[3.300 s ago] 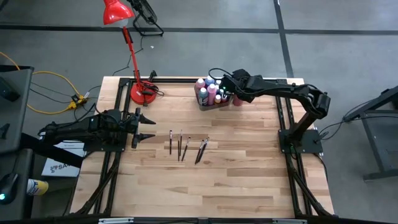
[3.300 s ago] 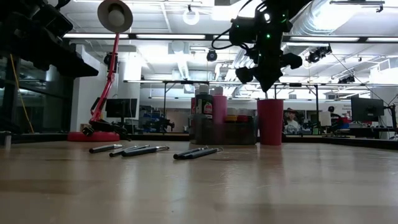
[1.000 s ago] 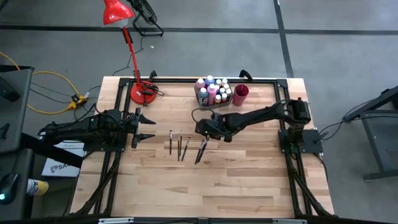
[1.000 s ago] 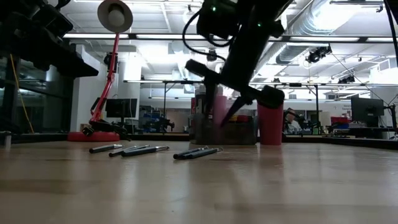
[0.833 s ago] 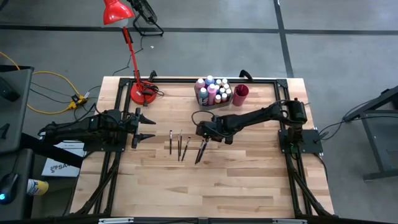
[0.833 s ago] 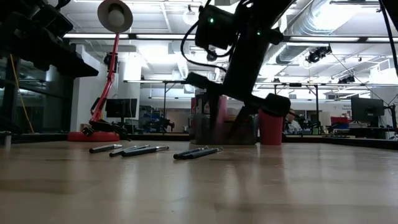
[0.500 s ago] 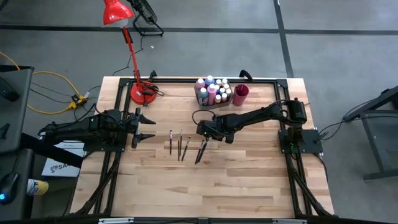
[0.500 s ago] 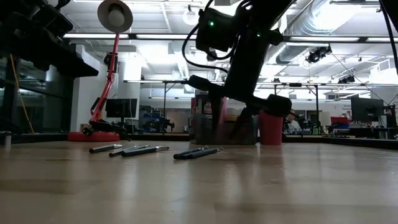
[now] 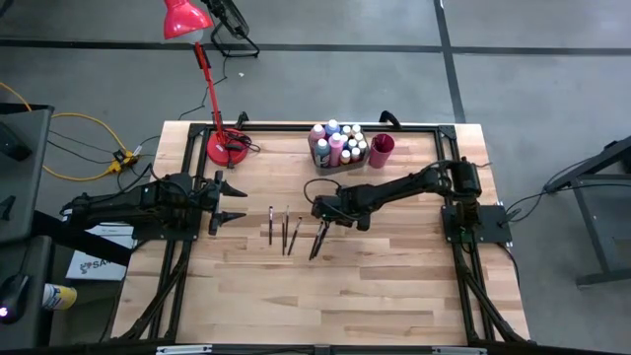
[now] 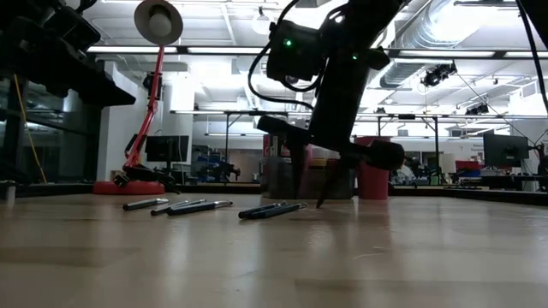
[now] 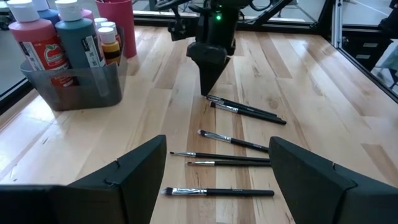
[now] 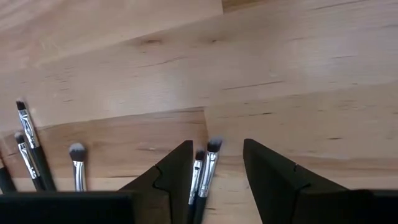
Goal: Pick & Place Paint Supplies
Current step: Put the black paintbrush into the red cup
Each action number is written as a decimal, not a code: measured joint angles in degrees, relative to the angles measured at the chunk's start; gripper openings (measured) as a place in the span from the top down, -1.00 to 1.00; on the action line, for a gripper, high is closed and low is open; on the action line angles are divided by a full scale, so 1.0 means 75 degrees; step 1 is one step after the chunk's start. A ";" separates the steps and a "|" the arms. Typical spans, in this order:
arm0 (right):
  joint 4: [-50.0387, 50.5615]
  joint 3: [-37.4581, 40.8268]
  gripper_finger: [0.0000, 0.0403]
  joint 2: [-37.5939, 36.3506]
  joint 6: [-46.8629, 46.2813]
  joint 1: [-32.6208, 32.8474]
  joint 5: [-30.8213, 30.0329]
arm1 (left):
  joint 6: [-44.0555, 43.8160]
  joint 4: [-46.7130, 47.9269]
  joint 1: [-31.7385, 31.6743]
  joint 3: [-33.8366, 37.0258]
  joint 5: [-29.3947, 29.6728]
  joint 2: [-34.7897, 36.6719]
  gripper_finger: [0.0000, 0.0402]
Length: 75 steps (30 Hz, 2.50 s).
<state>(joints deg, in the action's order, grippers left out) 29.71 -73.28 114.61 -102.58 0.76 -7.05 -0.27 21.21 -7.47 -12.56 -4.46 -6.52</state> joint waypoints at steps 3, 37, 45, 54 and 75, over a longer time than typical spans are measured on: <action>-0.0003 -0.0006 0.32 0.0042 -0.0006 0.0002 0.0037 | 0.0000 0.0004 0.0001 0.0000 -0.0001 0.0000 -0.38; 0.0296 0.0021 0.98 -0.0008 0.0080 0.0107 -0.0229 | 0.0000 0.0000 -0.0002 0.0000 -0.0001 0.0000 -0.38; 0.1463 0.0038 0.98 -0.0925 0.0249 0.0100 -0.1303 | 0.0000 0.0002 -0.0002 0.0002 0.0002 0.0001 -0.38; 0.2884 0.0032 0.98 -0.2706 0.0911 0.0157 -0.3420 | 0.0000 0.0012 -0.0002 0.0003 0.0002 0.0000 -0.38; 0.2915 0.0026 0.98 -0.4560 0.6000 -0.1915 -0.8036 | 0.0842 -0.0153 -0.0002 0.0003 0.0520 0.0002 -0.38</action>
<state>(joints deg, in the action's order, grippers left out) 51.58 -73.08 80.42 -57.58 -13.60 -67.32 6.04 20.06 -7.49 -12.53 -0.57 -6.51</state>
